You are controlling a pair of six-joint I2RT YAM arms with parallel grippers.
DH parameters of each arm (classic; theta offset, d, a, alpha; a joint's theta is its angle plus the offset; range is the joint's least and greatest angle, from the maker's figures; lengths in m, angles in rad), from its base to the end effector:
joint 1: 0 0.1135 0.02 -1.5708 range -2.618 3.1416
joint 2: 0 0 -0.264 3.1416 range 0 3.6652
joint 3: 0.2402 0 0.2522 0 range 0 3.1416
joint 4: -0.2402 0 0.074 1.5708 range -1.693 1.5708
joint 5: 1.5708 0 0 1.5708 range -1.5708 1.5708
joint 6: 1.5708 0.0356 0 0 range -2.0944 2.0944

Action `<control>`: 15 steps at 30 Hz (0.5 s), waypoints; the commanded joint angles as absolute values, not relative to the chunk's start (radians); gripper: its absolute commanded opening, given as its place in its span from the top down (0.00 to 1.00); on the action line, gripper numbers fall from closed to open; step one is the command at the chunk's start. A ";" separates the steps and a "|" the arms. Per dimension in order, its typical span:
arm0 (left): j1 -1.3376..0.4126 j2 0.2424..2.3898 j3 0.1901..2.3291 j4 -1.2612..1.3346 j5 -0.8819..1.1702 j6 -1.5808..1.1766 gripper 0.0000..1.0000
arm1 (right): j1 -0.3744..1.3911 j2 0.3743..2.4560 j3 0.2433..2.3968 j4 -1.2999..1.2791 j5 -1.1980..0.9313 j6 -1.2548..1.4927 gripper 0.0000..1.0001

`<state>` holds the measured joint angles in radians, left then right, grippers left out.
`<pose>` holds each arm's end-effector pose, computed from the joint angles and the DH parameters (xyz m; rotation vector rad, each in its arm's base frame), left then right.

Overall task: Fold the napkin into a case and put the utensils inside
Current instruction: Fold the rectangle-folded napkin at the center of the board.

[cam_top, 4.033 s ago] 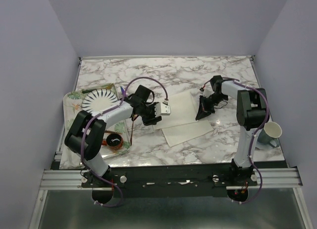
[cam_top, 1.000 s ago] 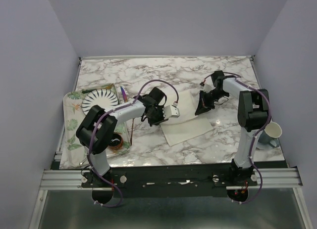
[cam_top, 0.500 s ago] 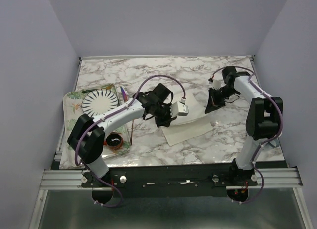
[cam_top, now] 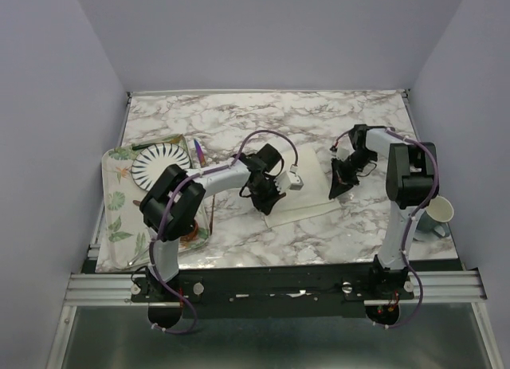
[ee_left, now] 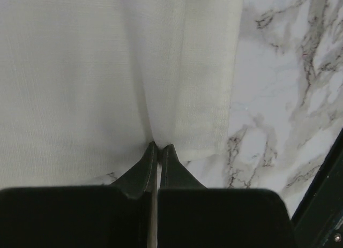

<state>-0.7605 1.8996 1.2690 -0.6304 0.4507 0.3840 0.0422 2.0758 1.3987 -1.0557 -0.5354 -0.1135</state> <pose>0.2580 -0.2668 0.1664 1.6213 2.3294 -0.7216 0.3583 0.0333 0.1346 0.1608 -2.8909 -0.8018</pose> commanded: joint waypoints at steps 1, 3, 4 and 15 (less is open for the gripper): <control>-0.674 1.970 1.319 -0.672 0.341 0.439 1.00 | 0.063 2.103 1.434 -1.000 -0.531 -0.081 0.99; -0.651 1.991 1.351 -0.698 0.334 0.457 1.00 | 0.090 2.117 1.463 -1.008 -0.537 -0.060 0.99; -0.634 1.993 1.358 -0.704 0.333 0.480 1.00 | 0.097 2.115 1.471 -1.015 -0.558 -0.064 0.99; -0.630 1.869 1.374 -0.722 0.390 0.534 1.00 | 0.112 1.987 1.446 -1.060 -0.578 -0.043 0.99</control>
<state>-0.6239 1.9461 1.3663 -0.6865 0.3985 0.5011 0.1165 2.0670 1.4437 -1.0313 -0.5735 -0.0521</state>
